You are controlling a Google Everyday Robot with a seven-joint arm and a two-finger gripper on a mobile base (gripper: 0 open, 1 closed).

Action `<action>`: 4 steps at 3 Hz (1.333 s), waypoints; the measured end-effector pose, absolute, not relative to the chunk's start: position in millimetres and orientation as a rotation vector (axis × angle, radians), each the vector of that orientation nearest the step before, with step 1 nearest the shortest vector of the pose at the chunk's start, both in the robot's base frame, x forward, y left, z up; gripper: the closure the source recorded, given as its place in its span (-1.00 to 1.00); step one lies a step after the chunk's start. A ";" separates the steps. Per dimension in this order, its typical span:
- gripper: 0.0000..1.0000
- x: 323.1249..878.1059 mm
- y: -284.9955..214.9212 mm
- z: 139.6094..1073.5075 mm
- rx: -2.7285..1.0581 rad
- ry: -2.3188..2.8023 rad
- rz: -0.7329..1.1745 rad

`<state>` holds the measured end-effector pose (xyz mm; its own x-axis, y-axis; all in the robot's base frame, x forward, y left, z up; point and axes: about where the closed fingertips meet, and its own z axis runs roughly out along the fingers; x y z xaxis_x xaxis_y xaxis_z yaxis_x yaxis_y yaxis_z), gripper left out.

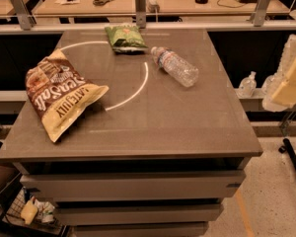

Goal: Place water bottle upright

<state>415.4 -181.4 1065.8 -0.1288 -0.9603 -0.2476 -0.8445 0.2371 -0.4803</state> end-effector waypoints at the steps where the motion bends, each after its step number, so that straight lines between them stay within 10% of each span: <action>1: -1.00 416.1 -176.4 1077.6 -1.636 2.004 -0.312; 4: -1.00 472.1 -135.9 1100.3 -1.408 2.078 -0.194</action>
Offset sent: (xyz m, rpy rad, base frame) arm 0.0449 0.0200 0.0415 0.0659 -0.0219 -0.0823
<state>472.1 -135.9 1100.3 -0.2448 -0.8814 -0.4039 -0.7913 0.4224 -0.4420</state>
